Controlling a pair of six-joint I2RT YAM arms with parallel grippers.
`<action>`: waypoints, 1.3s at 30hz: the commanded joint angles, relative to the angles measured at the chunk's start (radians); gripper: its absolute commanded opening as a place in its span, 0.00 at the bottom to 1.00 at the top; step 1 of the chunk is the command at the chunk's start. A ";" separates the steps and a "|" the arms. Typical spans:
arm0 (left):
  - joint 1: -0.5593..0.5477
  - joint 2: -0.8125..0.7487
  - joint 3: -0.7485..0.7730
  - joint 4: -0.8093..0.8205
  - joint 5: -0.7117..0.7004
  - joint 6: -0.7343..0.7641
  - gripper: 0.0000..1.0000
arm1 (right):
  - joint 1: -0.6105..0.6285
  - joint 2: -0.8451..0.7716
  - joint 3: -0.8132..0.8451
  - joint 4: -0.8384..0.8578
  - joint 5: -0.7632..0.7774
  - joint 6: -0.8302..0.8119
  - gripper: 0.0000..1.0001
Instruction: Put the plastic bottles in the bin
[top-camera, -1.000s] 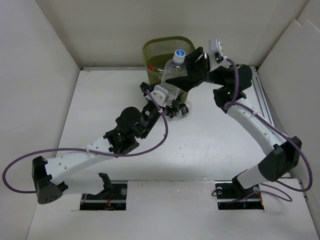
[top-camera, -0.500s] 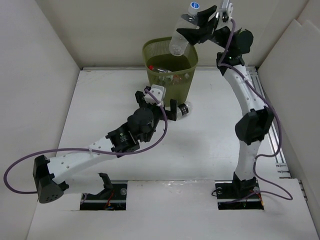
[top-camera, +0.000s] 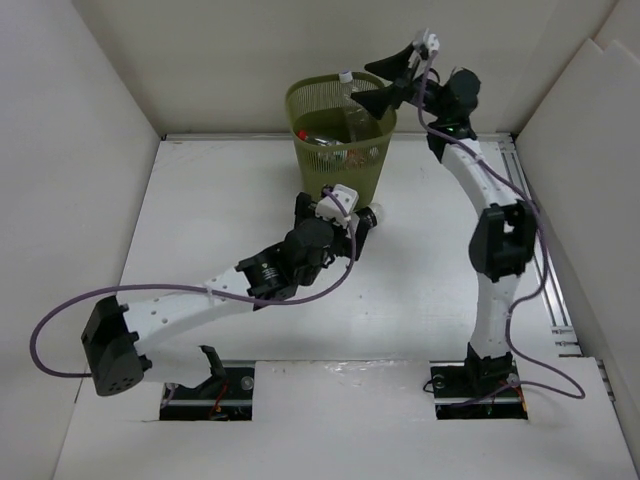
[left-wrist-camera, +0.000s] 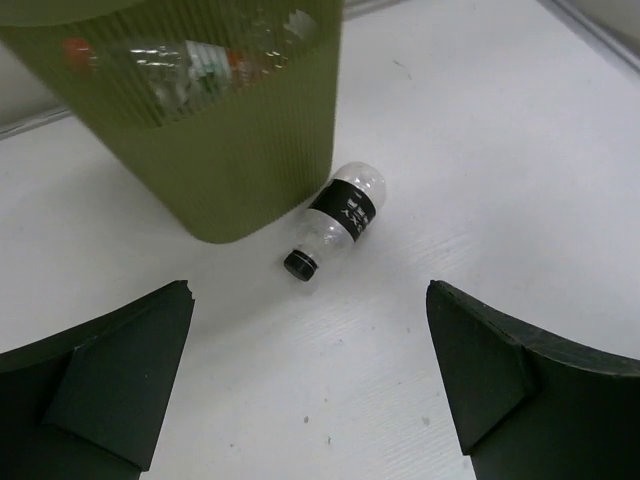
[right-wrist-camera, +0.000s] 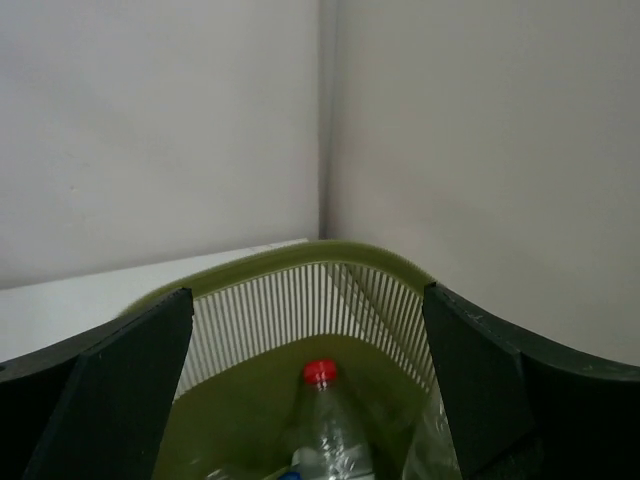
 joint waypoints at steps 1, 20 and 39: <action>0.042 0.069 -0.005 0.119 0.173 0.138 1.00 | -0.079 -0.370 -0.155 0.077 -0.028 -0.047 1.00; 0.338 0.622 0.314 0.118 0.755 0.267 0.98 | -0.306 -1.300 -1.092 -0.184 -0.073 -0.362 1.00; 0.366 0.810 0.336 0.040 0.772 0.247 0.91 | -0.315 -1.384 -1.092 -0.184 -0.110 -0.371 1.00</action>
